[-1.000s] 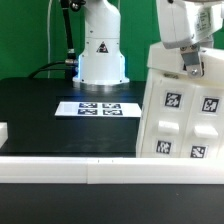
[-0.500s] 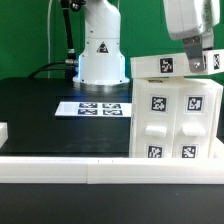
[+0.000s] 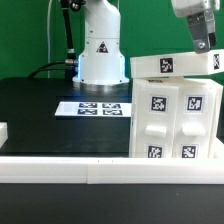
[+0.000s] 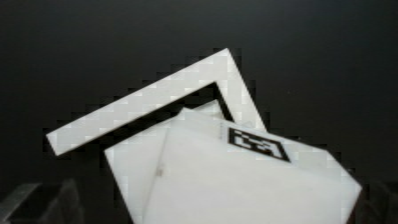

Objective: Assemble cabinet

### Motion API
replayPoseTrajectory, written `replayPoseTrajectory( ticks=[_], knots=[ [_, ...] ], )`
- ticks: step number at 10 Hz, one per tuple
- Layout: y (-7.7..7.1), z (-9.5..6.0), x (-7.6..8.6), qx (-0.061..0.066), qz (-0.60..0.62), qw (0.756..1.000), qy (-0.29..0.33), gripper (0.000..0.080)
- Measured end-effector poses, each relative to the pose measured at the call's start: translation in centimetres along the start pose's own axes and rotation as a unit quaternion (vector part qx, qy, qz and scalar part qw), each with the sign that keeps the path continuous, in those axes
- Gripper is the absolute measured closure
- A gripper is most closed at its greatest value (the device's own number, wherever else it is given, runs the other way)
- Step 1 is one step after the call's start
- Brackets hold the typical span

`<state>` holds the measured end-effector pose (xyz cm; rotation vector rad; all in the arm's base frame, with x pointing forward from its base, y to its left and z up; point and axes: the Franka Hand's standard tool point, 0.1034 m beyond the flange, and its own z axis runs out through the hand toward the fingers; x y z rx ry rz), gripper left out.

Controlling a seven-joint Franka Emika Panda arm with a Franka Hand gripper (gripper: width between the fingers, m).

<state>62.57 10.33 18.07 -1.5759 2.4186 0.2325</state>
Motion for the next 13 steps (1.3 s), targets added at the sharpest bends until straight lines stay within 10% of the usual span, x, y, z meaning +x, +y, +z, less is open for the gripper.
replayPoseTrajectory(
  ticks=[2,9,13],
  knots=[
    [-0.15,0.07,0.05,-0.048,-0.130,0.990,0.017,0.0002],
    [-0.77,-0.59,-0.13,-0.060,-0.437,0.897,0.003,0.0002],
    [-0.38,-0.62,0.11,-0.088,-0.674,0.733,0.030,0.0002]
  ],
)
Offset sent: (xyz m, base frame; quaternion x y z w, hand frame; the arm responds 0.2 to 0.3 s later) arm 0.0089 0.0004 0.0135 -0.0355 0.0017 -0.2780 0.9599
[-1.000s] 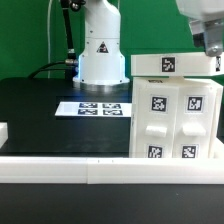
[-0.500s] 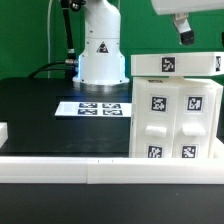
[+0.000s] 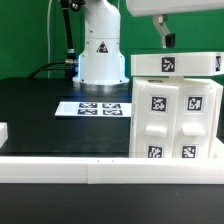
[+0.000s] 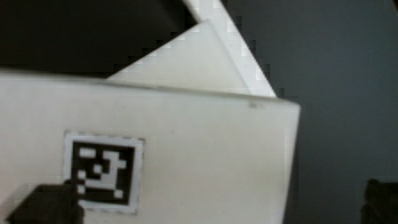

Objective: Assemble cabinet

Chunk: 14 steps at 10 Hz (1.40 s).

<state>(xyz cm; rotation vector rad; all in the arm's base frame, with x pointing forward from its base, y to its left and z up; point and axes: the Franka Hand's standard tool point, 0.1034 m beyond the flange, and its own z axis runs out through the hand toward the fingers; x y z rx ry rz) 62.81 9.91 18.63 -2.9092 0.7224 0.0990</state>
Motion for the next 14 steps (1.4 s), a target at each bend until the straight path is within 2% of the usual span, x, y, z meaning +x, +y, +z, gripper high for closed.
replayPoseTrajectory(
  ticks=[1,2,5,6,7,11,13,14],
  knots=[
    [-0.1,0.1,-0.3,-0.001,-0.076,0.997,-0.001,0.0002],
    [0.2,0.1,-0.8,0.000,-0.102,0.995,-0.021,0.0002],
    [0.6,0.1,-0.4,-0.002,-0.194,0.981,-0.018,0.0002],
    [0.7,0.1,-0.3,-0.006,-0.249,0.968,-0.015,0.0002],
    [0.5,0.0,-0.3,-0.015,-0.330,0.944,0.000,0.0002],
    [1.6,0.2,-1.0,-0.017,-0.523,0.852,-0.002,0.0002],
    [2.3,1.0,-0.8,-0.019,-0.573,0.819,-0.001,0.0002],
    [2.5,1.4,-0.8,-0.021,-0.578,0.816,0.002,0.0002]
  ],
)
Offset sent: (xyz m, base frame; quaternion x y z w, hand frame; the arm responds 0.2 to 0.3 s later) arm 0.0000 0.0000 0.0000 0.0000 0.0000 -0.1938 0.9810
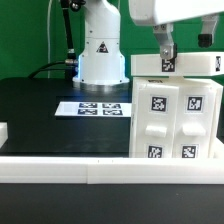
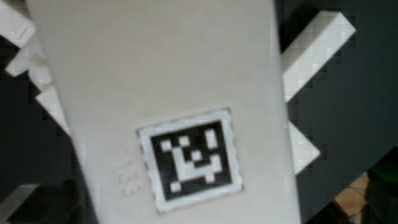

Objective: Assemble cabinet

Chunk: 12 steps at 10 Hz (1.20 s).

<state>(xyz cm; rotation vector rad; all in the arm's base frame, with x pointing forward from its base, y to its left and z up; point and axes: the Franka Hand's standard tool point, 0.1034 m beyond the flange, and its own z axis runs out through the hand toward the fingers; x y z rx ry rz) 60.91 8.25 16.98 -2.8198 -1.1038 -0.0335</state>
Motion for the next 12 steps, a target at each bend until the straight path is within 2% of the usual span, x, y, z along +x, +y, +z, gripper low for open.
replayPoseTrajectory(
  ticks=[2,5,6,7,8,12],
  knots=[
    [0.46,1.15,-0.35,-0.008,0.007,1.000,0.002,0.0002],
    [0.61,1.38,-0.24,-0.015,0.021,1.000,0.008,0.0032],
    [0.59,1.38,-0.20,-0.015,0.024,1.000,0.008,0.0206],
    [0.60,1.38,-0.22,-0.015,0.025,1.000,0.008,0.0206],
    [0.64,1.38,-0.26,-0.015,0.025,1.000,0.008,0.0241],
    [0.71,1.38,-0.31,-0.014,0.086,0.996,0.009,0.0241]
  ],
)
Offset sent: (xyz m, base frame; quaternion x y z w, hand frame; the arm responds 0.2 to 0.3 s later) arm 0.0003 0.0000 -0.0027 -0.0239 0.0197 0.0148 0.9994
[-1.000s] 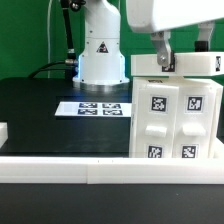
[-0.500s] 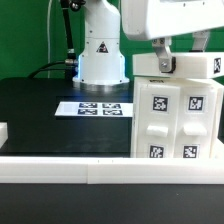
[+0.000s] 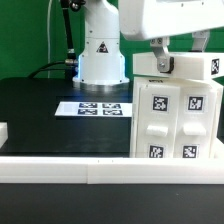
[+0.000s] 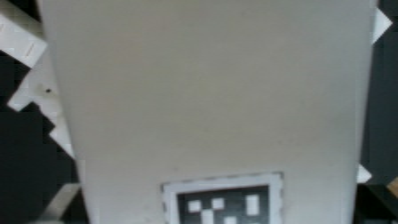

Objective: Assemble cabinet

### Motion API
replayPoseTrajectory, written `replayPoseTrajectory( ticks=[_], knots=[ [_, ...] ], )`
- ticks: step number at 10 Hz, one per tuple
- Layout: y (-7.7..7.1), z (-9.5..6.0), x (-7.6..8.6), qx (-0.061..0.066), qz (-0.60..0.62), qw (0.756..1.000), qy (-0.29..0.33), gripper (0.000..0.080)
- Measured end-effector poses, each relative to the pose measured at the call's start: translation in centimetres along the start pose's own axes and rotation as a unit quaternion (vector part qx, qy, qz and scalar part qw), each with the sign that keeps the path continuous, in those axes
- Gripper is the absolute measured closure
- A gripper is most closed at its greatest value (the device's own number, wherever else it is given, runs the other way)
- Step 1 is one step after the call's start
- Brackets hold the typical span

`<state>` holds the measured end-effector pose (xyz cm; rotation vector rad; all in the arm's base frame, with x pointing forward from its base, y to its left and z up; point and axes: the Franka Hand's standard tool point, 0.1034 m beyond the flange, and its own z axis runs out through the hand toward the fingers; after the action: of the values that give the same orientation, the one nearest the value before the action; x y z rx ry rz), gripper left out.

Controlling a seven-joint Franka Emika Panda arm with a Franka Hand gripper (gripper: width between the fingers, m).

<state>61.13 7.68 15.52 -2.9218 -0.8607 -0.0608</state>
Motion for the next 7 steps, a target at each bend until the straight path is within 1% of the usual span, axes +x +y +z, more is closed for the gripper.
replayPoseTrajectory(
  ticks=[2,4,5,6,7],
  knots=[
    [0.02,0.00,-0.01,0.000,0.076,0.997,0.000,0.0239],
    [0.02,0.06,-0.01,-0.001,0.172,0.985,0.003,0.0239],
    [-0.04,0.15,0.02,-0.008,0.235,0.972,0.016,0.0239],
    [-0.26,0.21,0.11,-0.009,0.284,0.959,0.023,0.0239],
    [-0.31,0.23,0.27,-0.009,0.344,0.938,0.027,0.0239]
  ],
)
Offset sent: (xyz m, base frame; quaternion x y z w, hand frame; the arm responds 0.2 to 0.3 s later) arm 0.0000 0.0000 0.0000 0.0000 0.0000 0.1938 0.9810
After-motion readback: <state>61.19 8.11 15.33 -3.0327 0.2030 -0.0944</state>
